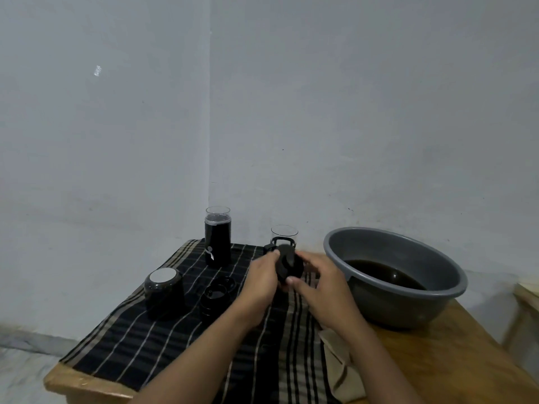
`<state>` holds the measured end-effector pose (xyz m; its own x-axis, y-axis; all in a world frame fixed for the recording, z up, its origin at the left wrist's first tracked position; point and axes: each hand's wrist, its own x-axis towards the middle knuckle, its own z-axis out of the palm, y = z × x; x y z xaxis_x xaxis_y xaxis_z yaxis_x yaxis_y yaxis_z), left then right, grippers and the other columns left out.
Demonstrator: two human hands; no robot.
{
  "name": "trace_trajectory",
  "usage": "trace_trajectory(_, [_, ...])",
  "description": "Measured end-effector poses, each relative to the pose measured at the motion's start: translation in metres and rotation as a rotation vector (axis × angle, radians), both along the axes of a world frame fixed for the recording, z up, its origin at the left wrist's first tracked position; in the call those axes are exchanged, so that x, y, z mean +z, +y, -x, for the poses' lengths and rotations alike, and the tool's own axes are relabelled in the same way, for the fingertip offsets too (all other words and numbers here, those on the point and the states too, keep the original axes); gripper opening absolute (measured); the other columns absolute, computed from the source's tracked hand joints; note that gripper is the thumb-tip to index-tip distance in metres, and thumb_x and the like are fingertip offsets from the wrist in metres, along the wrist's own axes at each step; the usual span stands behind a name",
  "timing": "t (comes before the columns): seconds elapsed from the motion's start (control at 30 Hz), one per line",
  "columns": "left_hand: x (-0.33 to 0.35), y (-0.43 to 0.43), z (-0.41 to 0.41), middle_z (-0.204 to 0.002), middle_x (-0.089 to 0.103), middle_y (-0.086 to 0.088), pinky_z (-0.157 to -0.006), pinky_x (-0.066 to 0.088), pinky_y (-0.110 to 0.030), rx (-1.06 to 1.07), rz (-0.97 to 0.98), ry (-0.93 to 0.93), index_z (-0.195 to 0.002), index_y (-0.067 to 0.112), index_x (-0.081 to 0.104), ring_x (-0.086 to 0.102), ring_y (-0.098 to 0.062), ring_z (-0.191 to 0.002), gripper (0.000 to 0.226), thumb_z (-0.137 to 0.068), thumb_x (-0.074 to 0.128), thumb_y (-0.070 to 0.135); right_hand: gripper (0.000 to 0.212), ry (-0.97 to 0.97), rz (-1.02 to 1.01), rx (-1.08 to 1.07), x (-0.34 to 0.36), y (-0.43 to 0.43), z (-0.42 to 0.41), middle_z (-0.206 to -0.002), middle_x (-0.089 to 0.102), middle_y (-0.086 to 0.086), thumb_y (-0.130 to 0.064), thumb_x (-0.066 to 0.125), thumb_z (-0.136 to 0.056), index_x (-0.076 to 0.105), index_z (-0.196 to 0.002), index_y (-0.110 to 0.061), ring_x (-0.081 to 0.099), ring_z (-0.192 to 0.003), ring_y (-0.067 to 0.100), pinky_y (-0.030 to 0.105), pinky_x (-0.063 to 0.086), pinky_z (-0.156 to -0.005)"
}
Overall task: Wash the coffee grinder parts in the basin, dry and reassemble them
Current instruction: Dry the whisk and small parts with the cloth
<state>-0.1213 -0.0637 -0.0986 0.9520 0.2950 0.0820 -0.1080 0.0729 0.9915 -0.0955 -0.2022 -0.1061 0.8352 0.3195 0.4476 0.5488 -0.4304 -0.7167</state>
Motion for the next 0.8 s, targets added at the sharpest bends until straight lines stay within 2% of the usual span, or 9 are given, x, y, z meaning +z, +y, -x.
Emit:
trace_trajectory(0.07, [0.024,0.009,-0.012,-0.067,0.064,-0.009,-0.047,0.038,-0.025,-0.019,0.054,0.03,-0.088,0.008,0.066,0.053,-0.016,-0.05,0.042,-0.107,0.032,0.023,0.054,-0.018,-0.081,-0.004,0.019,0.007,-0.011,-0.126,0.058,-0.011,-0.024,0.078,-0.086,0.06,-0.137,-0.026,0.057,-0.113,0.0,0.025,0.05,-0.102])
trace_trajectory(0.13, [0.044,0.023,-0.031,-0.072,0.065,-0.007,-0.051,0.029,-0.027,-0.085,0.041,0.041,-0.1,0.011,0.069,0.05,-0.014,-0.049,0.043,-0.108,0.032,0.03,0.051,-0.073,-0.107,-0.033,0.042,0.014,-0.026,-0.125,0.059,-0.007,-0.024,0.078,-0.087,0.061,-0.135,-0.023,0.059,-0.104,-0.001,0.006,0.049,-0.083])
trace_trajectory(0.17, [0.053,0.03,-0.041,-0.079,0.066,-0.006,-0.052,0.029,-0.028,-0.113,0.012,0.04,-0.107,0.011,0.069,0.05,-0.012,-0.05,0.043,-0.109,0.033,0.033,0.051,-0.105,-0.088,-0.05,0.053,0.016,-0.034,-0.124,0.059,-0.007,-0.025,0.077,-0.088,0.061,-0.136,-0.024,0.059,-0.102,0.0,0.003,0.045,-0.075])
trace_trajectory(0.23, [0.07,0.042,-0.059,-0.09,0.062,-0.006,-0.054,0.032,-0.029,-0.112,-0.042,0.031,-0.112,0.009,0.068,0.049,-0.013,-0.057,0.041,-0.11,0.037,0.037,0.051,-0.143,-0.082,-0.047,0.071,0.021,-0.053,-0.125,0.059,-0.009,-0.026,0.076,-0.089,0.059,-0.138,-0.027,0.061,-0.102,0.002,0.004,0.041,-0.073])
trace_trajectory(0.33, [0.086,0.052,-0.085,-0.094,0.064,-0.006,-0.06,0.042,-0.028,-0.074,-0.034,-0.022,-0.11,0.006,0.071,0.051,-0.015,-0.065,0.037,-0.108,0.048,0.035,0.043,-0.178,-0.08,-0.046,0.089,0.027,-0.078,-0.125,0.061,-0.008,-0.021,0.072,-0.092,0.063,-0.134,-0.029,0.061,-0.096,-0.001,0.004,0.04,-0.074])
trace_trajectory(0.47, [0.092,0.058,-0.12,-0.084,0.07,-0.006,-0.062,0.051,-0.026,-0.037,0.065,-0.083,-0.113,0.001,0.072,0.06,-0.013,-0.063,0.03,-0.105,0.058,0.026,0.034,-0.196,-0.053,-0.092,0.1,0.034,-0.111,-0.126,0.062,-0.003,-0.022,0.068,-0.095,0.067,-0.129,-0.025,0.061,-0.091,-0.001,-0.001,0.039,-0.069])
trace_trajectory(0.57, [0.089,0.063,-0.14,-0.078,0.072,-0.004,-0.061,0.051,-0.027,-0.018,0.042,-0.054,-0.112,0.001,0.073,0.064,-0.015,-0.063,0.027,-0.102,0.062,0.024,0.033,-0.183,-0.015,-0.083,0.098,0.037,-0.132,-0.126,0.063,-0.002,-0.021,0.066,-0.096,0.067,-0.129,-0.025,0.063,-0.094,0.006,0.004,0.04,-0.07])
trace_trajectory(0.7, [0.078,0.067,-0.154,-0.079,0.075,-0.001,-0.058,0.047,-0.026,-0.002,-0.018,0.01,-0.109,0.006,0.073,0.066,-0.015,-0.062,0.027,-0.102,0.061,0.029,0.033,-0.148,0.002,-0.063,0.092,0.041,-0.148,-0.124,0.065,-0.001,-0.022,0.065,-0.097,0.067,-0.13,-0.027,0.067,-0.093,0.01,0.026,0.053,-0.08])
trace_trajectory(0.8, [0.079,0.068,-0.158,-0.082,0.076,-0.001,-0.058,0.041,-0.026,0.008,-0.056,0.024,-0.11,0.01,0.073,0.066,-0.013,-0.06,0.028,-0.103,0.059,0.033,0.028,-0.148,-0.006,-0.065,0.097,0.043,-0.153,-0.108,0.066,-0.009,-0.023,0.064,-0.098,0.069,-0.125,-0.03,0.067,-0.086,0.004,0.021,0.05,-0.074])
